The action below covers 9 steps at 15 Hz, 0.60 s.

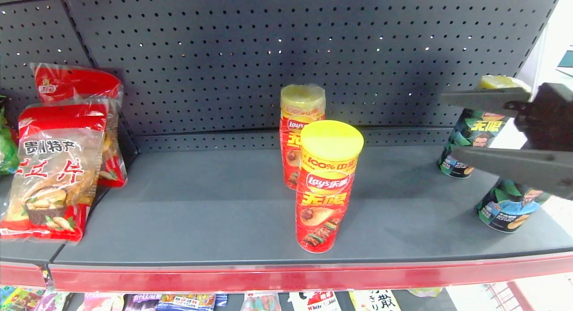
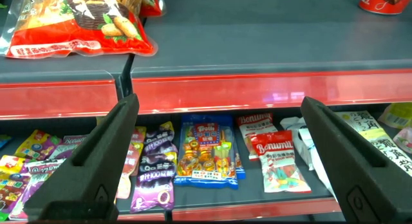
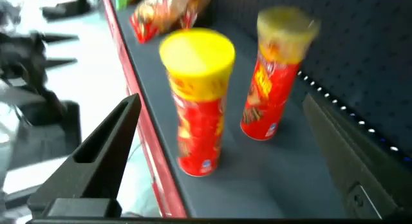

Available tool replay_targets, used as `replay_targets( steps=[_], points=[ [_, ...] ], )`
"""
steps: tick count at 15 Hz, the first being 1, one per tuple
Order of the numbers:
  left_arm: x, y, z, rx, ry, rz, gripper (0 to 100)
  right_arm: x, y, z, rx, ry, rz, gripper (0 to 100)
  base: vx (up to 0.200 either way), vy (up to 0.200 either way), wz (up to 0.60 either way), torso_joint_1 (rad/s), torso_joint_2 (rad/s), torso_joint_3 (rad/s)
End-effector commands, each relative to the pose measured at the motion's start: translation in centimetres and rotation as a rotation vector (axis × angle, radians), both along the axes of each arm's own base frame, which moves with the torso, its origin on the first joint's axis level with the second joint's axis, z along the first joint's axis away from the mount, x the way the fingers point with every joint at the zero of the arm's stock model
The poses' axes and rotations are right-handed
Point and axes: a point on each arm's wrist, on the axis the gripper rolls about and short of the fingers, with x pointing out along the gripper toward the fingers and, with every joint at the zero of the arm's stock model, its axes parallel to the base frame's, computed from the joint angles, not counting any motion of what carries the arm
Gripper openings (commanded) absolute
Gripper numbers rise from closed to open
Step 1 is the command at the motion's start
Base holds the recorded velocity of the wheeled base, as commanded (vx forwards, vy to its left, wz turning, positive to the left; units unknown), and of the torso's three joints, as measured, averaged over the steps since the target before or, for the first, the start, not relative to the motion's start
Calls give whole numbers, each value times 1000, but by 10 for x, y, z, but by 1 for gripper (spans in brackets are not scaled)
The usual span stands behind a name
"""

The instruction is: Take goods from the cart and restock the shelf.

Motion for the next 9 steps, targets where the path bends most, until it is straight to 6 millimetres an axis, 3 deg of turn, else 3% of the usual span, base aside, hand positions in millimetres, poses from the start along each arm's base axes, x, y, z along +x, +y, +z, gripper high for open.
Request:
replay_targets(
  steps=[1,5,7,9],
  points=[
    [0,0,0,0,2,0,100,-49,-26,23,72,-110,-86,100,0,0,0,0,0,0],
    [0,0,0,0,2,0,100,-109,-60,8,164,-5,-430,100,0,0,0,0,0,0],
    [0,0,0,0,2,0,100,-138,-71,-18,149,60,-687,100,0,0,0,0,0,0],
    [0,0,0,0,2,0,100,-162,-76,-71,114,170,-851,100,0,0,0,0,0,0]
  ],
)
